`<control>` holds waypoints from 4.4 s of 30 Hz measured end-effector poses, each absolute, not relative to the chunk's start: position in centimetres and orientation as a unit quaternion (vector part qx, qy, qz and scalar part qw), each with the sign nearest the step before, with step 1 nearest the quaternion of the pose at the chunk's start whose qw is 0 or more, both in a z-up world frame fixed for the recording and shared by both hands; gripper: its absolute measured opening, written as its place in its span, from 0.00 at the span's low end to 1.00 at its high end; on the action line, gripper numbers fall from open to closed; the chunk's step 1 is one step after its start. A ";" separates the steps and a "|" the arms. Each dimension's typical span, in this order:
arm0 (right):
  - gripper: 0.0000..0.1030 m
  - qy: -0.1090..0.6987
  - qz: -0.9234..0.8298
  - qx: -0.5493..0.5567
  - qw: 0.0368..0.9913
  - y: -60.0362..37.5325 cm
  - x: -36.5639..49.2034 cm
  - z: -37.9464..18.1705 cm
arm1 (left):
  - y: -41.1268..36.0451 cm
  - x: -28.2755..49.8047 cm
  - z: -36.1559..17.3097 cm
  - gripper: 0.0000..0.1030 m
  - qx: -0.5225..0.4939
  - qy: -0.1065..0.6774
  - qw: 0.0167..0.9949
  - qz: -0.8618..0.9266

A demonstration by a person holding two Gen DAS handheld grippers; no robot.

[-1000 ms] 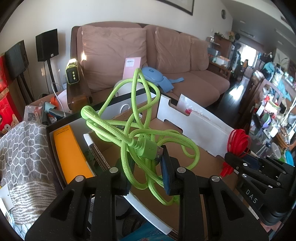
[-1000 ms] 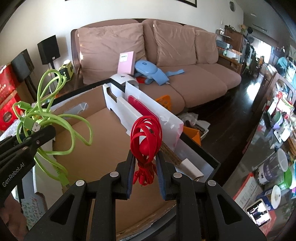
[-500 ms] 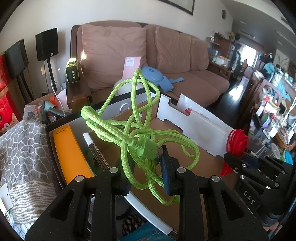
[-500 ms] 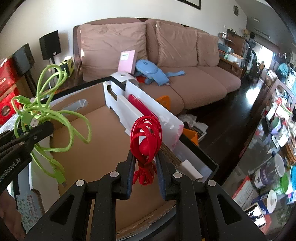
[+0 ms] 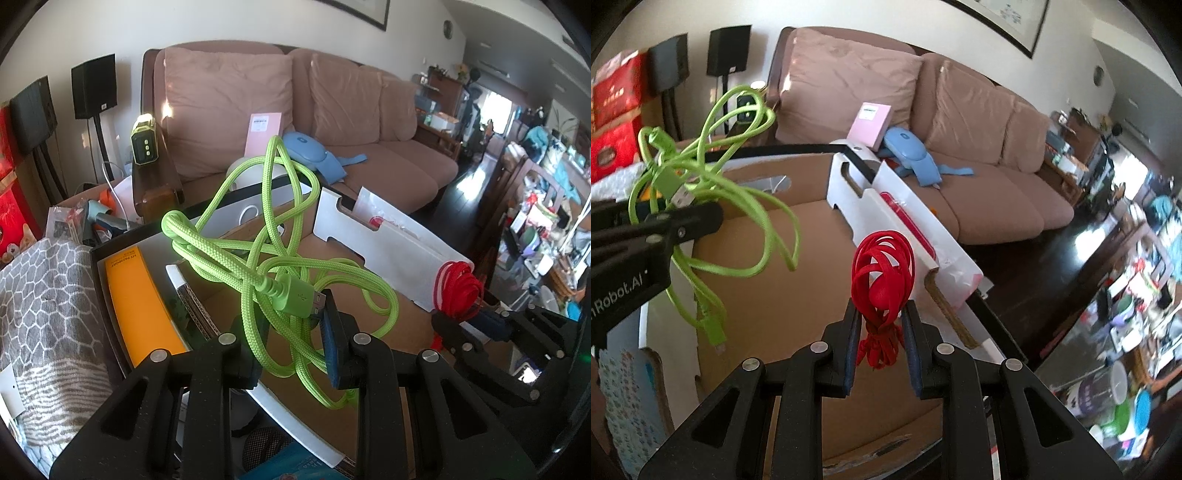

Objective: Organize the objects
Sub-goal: 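Lower the red cable into the box and open the right gripper, then lower the lime-green cable into the box beside the red cable with the left gripper, then open the left gripper to release the lime-green cable in the box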

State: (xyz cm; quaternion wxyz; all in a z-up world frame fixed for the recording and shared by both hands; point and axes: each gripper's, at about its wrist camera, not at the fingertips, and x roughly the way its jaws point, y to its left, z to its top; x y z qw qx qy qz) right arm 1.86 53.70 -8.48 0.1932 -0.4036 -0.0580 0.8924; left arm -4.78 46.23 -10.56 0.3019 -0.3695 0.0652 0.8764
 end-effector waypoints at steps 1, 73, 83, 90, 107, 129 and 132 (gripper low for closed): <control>0.21 -0.061 0.892 -0.404 0.193 53.6 1.9 -8.6 | 46.2 -4.8 -10.6 0.23 -0.370 0.064 0.302 0.876; 0.55 0.099 0.906 -0.326 0.251 59.5 5.6 -4.9 | 46.2 -4.9 -10.9 0.25 -0.469 0.003 0.310 0.827; 0.58 0.091 0.907 -0.326 0.249 59.0 5.3 -4.8 | 47.2 -4.0 -11.4 0.26 -0.472 0.015 0.312 0.824; 0.59 0.099 0.906 -0.325 0.252 59.5 5.5 -4.8 | 48.0 -3.1 -11.1 0.28 -0.469 0.031 0.327 0.820; 0.60 0.097 0.906 -0.326 0.251 59.7 5.5 -4.9 | 48.3 -2.7 -11.1 0.29 -0.476 0.045 0.330 0.814; 0.65 0.098 0.905 -0.327 0.255 60.0 5.7 -5.1 | 47.5 -2.1 -9.1 0.69 -0.459 0.056 0.326 0.824; 0.65 0.098 0.905 -0.327 0.255 60.1 5.8 -5.1 | 47.3 -1.6 -7.8 0.76 -0.431 0.080 0.312 0.843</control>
